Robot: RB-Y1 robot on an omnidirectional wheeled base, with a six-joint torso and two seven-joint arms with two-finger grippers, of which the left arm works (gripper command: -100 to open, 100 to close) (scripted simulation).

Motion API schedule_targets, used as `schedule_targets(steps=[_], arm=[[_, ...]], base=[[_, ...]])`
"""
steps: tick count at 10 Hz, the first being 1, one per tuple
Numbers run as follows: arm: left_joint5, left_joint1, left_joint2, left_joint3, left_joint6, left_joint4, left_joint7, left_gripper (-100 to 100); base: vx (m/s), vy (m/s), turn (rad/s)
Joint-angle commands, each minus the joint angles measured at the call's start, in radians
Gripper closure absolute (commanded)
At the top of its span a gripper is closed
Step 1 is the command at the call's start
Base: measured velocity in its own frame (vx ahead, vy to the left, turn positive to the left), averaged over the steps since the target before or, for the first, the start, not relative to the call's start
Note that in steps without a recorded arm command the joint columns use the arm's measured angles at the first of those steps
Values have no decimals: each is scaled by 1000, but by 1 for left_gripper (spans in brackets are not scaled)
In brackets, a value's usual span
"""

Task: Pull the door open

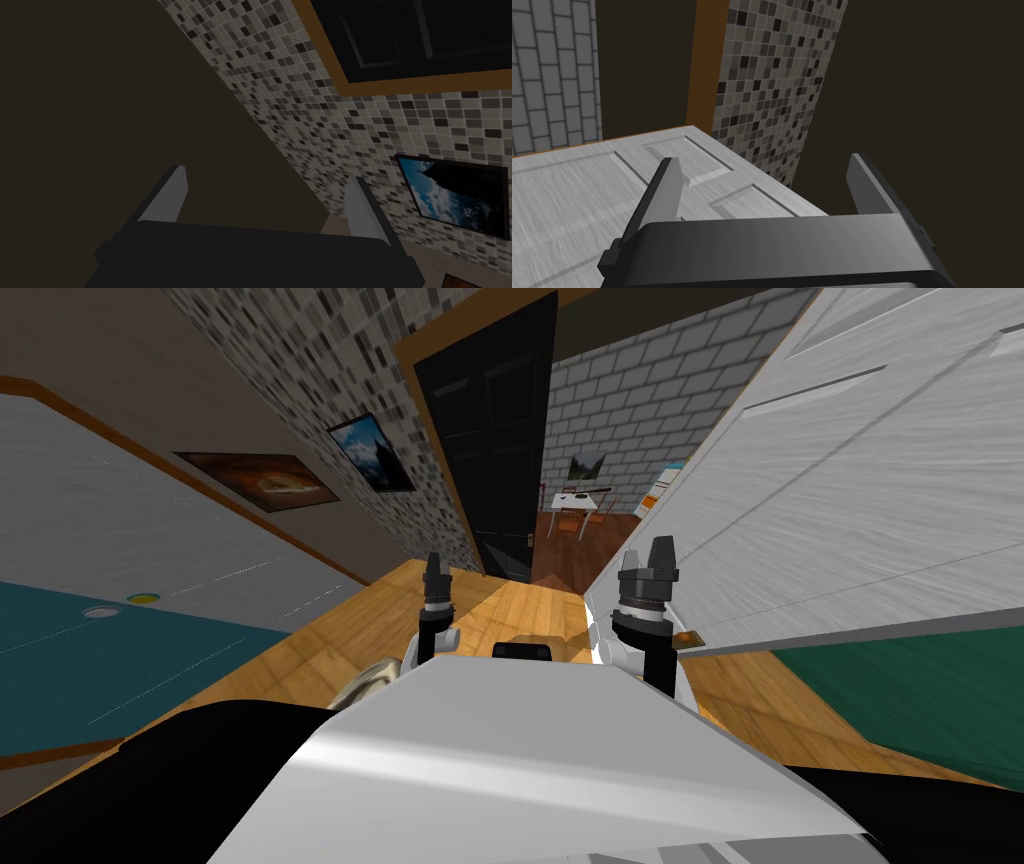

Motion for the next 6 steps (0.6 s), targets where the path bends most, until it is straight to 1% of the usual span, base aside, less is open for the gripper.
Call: schedule_targets(steps=[1,6], arm=[[-11,0,2,8,-9,16,-45,-100],[-49,-9,9,37,-41,78,-182,-100]], base=[[89,-40,-20],[103,-33,-20]])
